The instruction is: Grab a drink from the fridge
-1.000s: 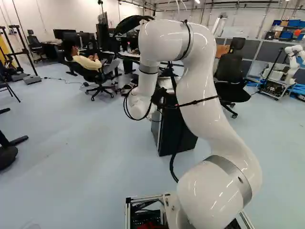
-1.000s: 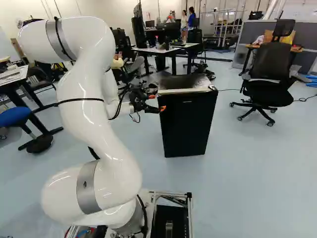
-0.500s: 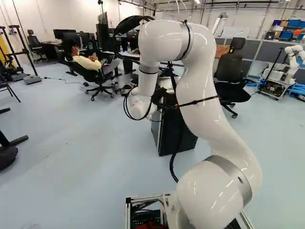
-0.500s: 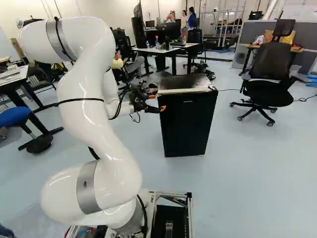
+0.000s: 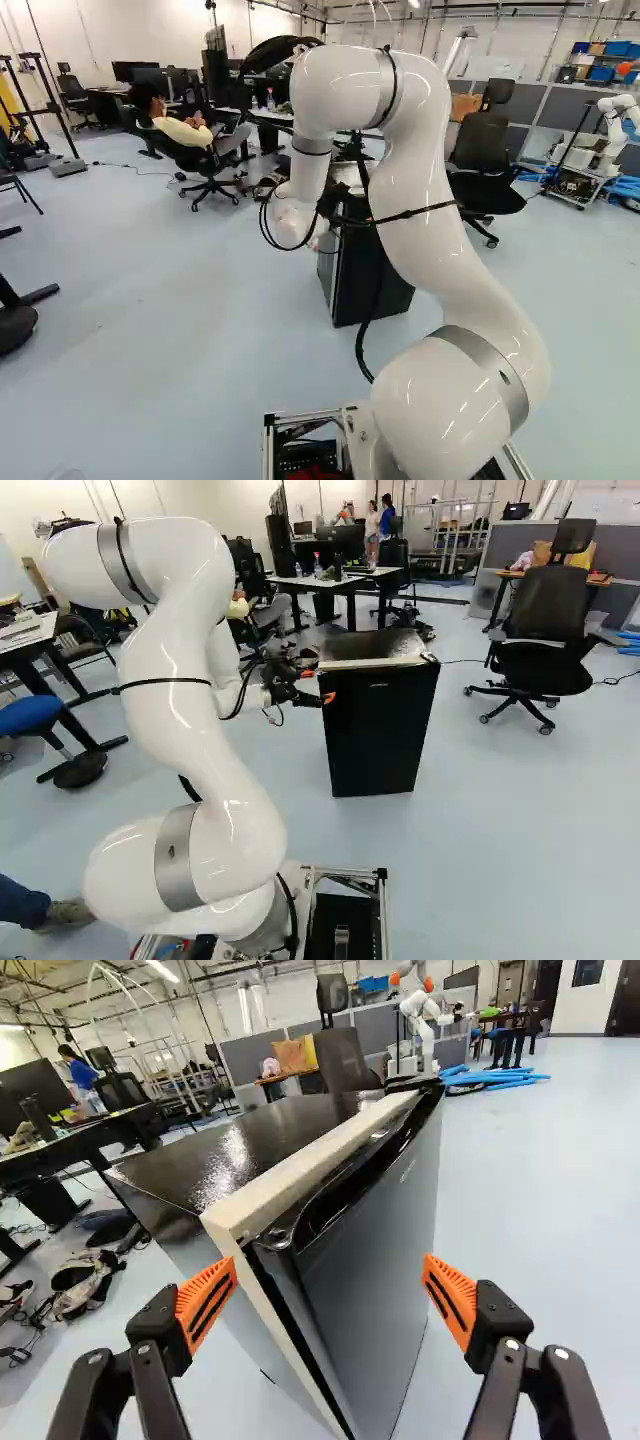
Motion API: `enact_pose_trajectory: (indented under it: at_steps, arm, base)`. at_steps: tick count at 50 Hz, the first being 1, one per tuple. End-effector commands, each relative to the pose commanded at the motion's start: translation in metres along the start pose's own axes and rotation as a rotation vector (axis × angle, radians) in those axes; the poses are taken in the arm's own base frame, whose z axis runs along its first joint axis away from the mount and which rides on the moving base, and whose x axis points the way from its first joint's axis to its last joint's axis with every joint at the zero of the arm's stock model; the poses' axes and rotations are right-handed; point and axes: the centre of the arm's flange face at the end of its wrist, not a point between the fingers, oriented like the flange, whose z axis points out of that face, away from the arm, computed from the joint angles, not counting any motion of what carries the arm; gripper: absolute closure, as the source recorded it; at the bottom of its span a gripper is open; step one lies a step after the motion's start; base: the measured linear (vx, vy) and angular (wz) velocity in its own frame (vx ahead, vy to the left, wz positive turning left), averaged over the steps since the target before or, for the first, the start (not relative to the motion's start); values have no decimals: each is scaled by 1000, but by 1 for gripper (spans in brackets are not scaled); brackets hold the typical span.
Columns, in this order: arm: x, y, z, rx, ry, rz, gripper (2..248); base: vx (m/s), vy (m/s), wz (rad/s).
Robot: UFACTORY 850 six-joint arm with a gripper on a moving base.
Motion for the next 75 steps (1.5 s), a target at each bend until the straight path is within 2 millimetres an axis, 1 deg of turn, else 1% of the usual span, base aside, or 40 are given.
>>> enact_pose_trajectory:
  at_steps: [17,30,40,51,75]
  arm:
    - [2,0,12,-18,7,12,3]
    - [5,4,22,-39,12,18,3]
    - [7,12,23,-58,11,17,3]
    - [9,25,17,-75,5,6,3]
    - [14,64,-13,-96,-17,-42,3]
  base:
    - [0,0,0]
    - [0,0,0]
    - [0,0,0]
    - [0,0,0]
    - [0,0,0]
